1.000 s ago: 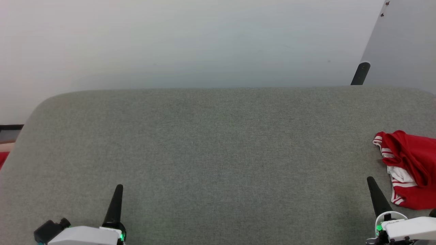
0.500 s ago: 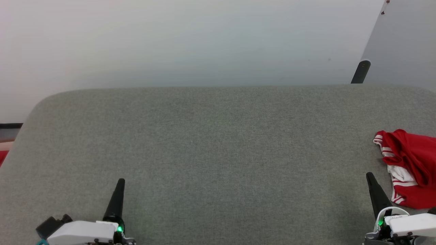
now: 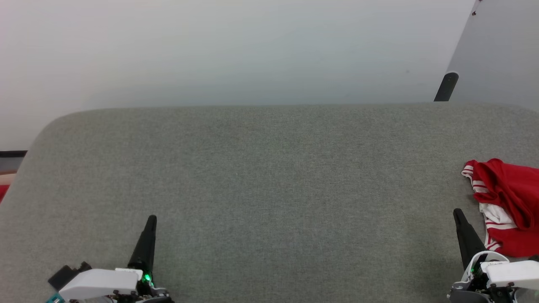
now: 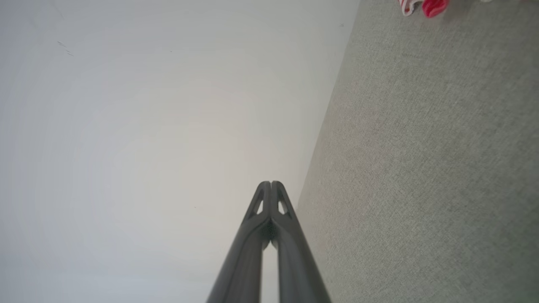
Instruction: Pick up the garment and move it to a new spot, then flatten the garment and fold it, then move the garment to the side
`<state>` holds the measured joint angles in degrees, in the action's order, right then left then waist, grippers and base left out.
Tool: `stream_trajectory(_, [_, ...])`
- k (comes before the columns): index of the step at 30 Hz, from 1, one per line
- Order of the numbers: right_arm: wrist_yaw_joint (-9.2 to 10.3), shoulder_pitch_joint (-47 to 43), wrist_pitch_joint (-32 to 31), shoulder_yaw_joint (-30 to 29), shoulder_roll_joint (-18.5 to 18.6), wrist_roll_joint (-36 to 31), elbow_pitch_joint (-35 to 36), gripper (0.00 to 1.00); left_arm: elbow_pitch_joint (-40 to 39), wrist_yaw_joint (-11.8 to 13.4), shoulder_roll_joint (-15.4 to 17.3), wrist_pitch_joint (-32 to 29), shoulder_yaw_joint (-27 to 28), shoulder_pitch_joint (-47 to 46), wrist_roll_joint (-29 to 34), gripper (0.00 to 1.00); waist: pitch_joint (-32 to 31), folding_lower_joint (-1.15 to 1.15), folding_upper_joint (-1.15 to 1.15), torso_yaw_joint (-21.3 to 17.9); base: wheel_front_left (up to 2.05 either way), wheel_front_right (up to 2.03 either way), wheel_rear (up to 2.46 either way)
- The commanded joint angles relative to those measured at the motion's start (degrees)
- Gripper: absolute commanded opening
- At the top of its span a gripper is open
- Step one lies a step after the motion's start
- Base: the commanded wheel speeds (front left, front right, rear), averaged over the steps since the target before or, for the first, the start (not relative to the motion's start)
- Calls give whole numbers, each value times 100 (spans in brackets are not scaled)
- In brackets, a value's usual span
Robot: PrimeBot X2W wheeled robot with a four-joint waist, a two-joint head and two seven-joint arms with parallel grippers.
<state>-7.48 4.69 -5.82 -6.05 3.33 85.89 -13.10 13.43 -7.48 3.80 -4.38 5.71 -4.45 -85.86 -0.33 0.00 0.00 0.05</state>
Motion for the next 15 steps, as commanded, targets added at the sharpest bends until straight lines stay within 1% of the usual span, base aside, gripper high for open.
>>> stream_trajectory(1, [-2, 80, -10, -21, -11, 109, -5, 0, -3, -2, -10, -27, 19, -78, -92, 0, 2, 0, 0, 0, 0, 0, 0])
stream_trajectory(15, [-2, 180, -72, -53, -50, 561, -86, 0, 59, -2, -68, -176, 61, -188, -596, 0, 41, 0, 0, -4, 0, 0, 0])
